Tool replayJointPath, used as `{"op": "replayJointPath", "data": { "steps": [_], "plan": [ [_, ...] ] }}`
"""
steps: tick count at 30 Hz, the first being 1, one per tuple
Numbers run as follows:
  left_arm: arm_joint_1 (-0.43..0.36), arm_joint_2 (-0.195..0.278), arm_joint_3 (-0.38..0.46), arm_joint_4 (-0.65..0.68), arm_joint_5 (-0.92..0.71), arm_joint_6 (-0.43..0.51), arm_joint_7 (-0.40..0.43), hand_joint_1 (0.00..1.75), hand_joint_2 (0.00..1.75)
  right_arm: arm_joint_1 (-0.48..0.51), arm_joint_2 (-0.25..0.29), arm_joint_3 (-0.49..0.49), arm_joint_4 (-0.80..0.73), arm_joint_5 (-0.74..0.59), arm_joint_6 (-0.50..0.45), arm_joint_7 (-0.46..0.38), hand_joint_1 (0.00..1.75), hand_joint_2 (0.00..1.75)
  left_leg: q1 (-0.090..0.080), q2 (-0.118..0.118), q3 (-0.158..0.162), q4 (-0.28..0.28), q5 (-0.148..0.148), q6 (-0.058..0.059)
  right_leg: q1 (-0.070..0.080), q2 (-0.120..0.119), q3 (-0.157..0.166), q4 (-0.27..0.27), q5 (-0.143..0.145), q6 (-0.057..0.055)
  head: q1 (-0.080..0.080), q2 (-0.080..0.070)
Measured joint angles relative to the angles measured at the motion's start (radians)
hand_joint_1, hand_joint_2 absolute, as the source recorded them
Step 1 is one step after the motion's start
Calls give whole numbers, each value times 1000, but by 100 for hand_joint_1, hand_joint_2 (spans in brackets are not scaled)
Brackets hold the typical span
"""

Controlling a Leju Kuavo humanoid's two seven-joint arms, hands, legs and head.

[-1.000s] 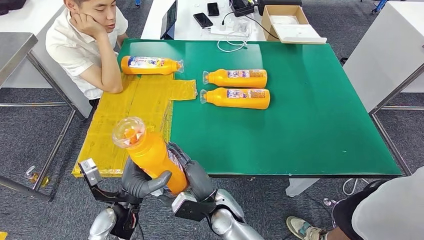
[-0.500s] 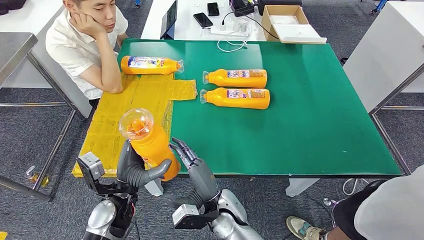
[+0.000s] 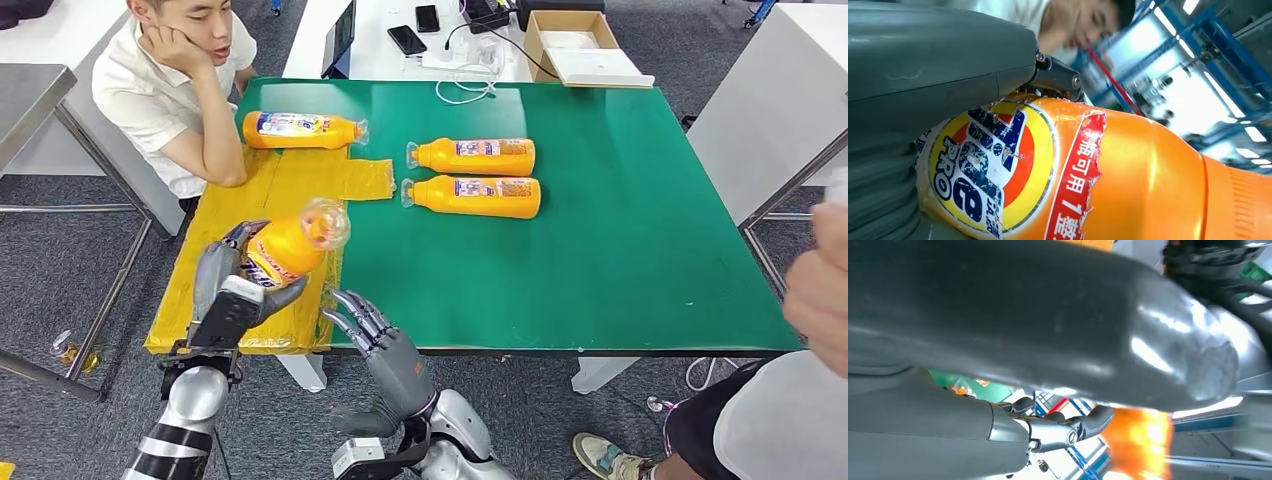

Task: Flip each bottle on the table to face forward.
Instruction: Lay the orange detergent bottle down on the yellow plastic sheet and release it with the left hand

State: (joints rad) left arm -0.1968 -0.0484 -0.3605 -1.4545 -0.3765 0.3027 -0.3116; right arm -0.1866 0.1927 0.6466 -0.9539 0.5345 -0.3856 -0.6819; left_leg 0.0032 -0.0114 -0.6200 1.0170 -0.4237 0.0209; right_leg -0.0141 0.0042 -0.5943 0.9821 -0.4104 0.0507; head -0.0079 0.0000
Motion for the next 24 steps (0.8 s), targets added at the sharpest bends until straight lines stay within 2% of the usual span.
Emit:
{"op": "replayJointPath", "data": {
  "steps": [7, 15, 19, 24],
  "plan": [
    [-130, 5, 22, 221, -94, 32, 35, 175, 175, -1, 24, 31, 8, -12, 12, -14, 0, 0, 0, 0, 0, 0, 1, 0, 0, 0, 0, 0, 0, 0, 0, 0],
    [-306, 6, 55, 564, -261, 126, 68, 175, 175, -21, 25, 103, 25, -68, 24, -19, 0, 0, 0, 1, 0, 0, 1, 0, 0, 0, 0, 0, 0, 0, 0, 0],
    [-345, 4, 56, 666, -276, 131, 70, 175, 175, -30, 25, 128, 34, -72, 24, -19, 0, 0, 0, 1, 0, 0, 1, 0, 0, 0, 0, 0, 0, 0, 0, 0],
    [-367, -2, 56, 732, -304, 123, 84, 175, 175, -37, 23, 146, 42, -89, 27, -19, 0, 0, 0, 1, 0, 0, 1, 0, 0, 0, 0, 0, 0, 0, 0, 0]
  ]
}}
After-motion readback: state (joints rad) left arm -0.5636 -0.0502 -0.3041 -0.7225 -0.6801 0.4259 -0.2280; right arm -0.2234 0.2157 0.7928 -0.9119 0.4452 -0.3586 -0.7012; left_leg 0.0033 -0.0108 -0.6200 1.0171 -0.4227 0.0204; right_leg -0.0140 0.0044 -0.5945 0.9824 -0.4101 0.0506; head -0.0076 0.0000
